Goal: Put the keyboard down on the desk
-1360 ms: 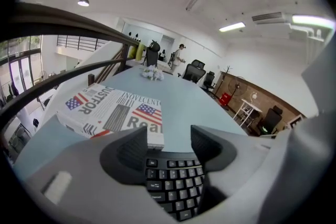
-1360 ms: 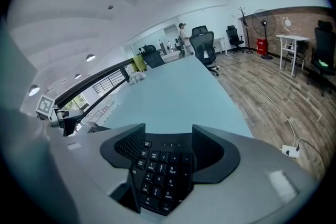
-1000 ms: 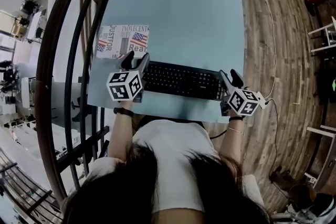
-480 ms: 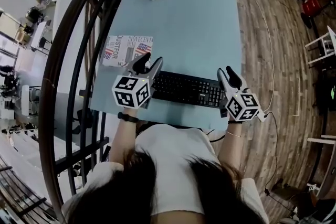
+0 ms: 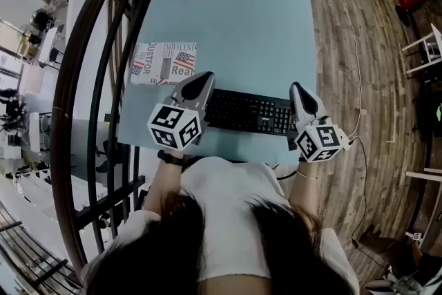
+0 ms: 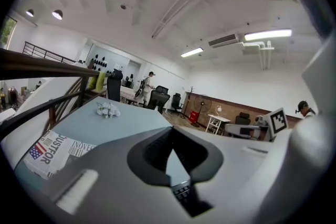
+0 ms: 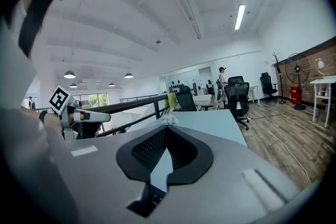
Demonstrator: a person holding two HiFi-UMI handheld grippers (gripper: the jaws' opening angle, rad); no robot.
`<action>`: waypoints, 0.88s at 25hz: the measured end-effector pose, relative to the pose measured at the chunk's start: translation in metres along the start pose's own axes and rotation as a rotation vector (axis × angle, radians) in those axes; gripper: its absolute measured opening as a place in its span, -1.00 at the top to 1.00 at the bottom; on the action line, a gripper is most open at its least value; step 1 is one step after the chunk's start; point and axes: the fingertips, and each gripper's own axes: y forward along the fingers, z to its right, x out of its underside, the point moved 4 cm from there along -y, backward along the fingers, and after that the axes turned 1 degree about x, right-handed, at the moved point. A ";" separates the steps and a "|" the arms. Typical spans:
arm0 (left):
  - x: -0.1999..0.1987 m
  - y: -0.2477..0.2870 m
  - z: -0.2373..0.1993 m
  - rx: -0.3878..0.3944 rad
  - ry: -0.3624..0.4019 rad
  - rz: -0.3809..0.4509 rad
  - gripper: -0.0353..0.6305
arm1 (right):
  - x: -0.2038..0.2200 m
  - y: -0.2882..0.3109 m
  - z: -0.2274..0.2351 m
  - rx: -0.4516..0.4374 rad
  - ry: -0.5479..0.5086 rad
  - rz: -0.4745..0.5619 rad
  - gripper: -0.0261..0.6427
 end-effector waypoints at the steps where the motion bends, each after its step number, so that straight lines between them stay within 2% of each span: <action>1: 0.000 0.001 -0.001 0.001 0.002 0.002 0.72 | -0.001 0.000 0.001 0.002 -0.003 0.004 0.92; 7: 0.000 0.009 -0.007 -0.021 0.034 -0.015 0.72 | -0.002 0.006 0.008 0.007 -0.036 -0.012 0.92; 22: -0.002 0.012 -0.017 -0.037 0.026 -0.025 0.72 | -0.003 0.014 0.017 -0.010 -0.011 -0.004 0.92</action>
